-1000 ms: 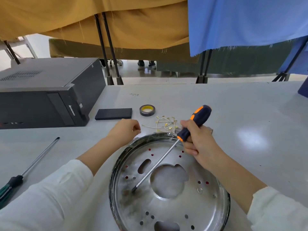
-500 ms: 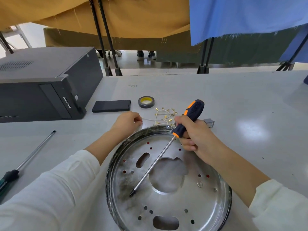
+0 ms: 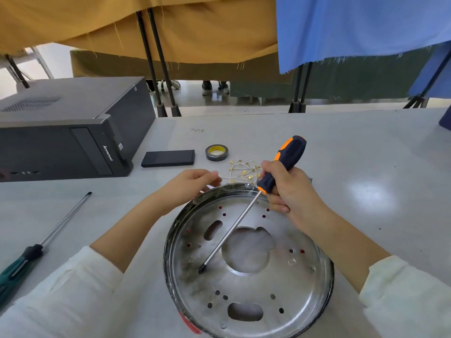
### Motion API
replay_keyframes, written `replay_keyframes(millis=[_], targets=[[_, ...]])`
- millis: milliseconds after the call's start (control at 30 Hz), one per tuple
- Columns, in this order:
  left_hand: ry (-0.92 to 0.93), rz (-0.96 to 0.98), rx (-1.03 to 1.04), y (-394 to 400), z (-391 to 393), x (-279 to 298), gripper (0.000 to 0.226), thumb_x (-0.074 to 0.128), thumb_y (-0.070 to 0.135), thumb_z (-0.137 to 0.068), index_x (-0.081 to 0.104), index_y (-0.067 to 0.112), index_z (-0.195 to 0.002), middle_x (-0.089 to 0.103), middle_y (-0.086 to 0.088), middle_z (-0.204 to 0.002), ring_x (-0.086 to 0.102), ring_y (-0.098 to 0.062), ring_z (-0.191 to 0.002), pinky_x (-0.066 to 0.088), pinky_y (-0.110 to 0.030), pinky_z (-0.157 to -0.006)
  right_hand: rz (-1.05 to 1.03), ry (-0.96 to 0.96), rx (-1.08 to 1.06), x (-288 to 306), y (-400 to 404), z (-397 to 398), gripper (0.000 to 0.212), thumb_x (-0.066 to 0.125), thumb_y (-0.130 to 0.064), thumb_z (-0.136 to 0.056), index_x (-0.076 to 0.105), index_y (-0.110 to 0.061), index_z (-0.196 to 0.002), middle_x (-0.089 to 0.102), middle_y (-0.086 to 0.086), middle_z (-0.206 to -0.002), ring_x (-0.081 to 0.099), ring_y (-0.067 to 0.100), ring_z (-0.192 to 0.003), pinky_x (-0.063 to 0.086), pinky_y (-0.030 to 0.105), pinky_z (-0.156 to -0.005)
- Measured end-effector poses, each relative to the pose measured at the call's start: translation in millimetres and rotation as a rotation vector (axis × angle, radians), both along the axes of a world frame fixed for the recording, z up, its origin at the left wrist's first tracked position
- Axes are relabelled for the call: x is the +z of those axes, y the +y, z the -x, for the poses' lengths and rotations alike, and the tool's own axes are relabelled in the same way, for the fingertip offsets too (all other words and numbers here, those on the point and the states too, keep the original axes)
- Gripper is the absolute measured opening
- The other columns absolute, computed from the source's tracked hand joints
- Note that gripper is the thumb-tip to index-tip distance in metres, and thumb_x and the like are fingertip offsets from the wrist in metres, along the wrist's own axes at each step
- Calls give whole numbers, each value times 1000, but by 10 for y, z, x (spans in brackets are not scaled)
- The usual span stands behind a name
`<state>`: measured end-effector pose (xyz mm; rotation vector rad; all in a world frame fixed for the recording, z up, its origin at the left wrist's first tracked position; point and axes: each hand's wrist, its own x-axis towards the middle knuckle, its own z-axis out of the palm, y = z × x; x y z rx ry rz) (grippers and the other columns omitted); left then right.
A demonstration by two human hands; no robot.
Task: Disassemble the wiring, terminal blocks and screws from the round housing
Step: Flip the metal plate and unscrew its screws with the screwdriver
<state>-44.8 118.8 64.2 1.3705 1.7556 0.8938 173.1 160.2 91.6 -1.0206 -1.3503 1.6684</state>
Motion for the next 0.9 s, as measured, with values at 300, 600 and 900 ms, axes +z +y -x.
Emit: replay_keyframes(millis=[300,600,900], targets=[[324,44,-48,-403,-216,48,23,44,14,-100,57,23,-117,62,5,-114,55,-12,-102,39,-15,-78,-348,-59,-157,293,-178,-136,27,59,-35,-85,49,-13,-72,45,-7,-53,43,13,-50,39,27,-51],[645,97,-24,-523,-302,76,24,44,42,-99,55,26,-113,62,-1,-105,56,-21,-94,39,-29,-75,-380,76,-114,401,-302,-244,32,69,-18,-86,41,-15,-69,42,-5,-53,52,5,-46,30,17,-39],[577,-27,-76,-517,-372,69,25,41,16,-101,53,22,-122,66,-2,-116,54,-18,-92,36,-25,-75,-512,58,-243,457,-314,-242,37,60,-14,-87,40,-20,-57,45,-14,-43,41,5,-41,32,15,-38]])
